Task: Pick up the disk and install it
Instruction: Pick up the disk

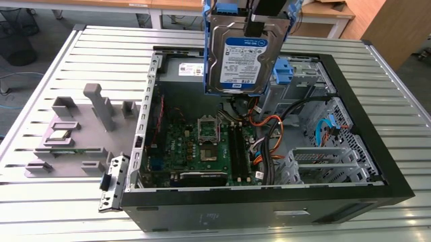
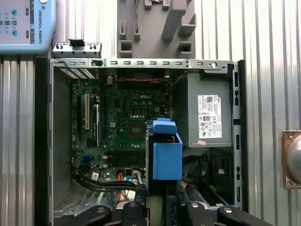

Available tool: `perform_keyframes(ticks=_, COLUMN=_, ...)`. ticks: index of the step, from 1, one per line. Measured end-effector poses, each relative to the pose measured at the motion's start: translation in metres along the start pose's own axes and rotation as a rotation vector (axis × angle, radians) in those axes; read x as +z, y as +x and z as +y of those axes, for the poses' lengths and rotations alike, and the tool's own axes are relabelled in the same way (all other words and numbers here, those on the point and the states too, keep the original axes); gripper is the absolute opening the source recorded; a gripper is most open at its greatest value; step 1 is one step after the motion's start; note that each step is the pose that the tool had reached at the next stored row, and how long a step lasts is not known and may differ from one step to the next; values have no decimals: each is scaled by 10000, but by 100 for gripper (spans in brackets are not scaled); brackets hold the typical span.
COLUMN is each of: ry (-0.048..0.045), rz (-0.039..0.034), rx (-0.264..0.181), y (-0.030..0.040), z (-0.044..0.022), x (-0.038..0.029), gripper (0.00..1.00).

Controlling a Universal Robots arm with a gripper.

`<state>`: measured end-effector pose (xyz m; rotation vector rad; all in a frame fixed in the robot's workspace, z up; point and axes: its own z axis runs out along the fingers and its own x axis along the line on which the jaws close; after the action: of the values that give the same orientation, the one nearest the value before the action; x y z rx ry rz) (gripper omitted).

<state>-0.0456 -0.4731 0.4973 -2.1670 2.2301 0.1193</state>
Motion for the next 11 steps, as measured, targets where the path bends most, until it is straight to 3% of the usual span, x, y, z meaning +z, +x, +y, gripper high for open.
perform_keyframes(ticks=11, ry=1, rz=22, rx=6, y=54, z=-2, x=-4, gripper=35)
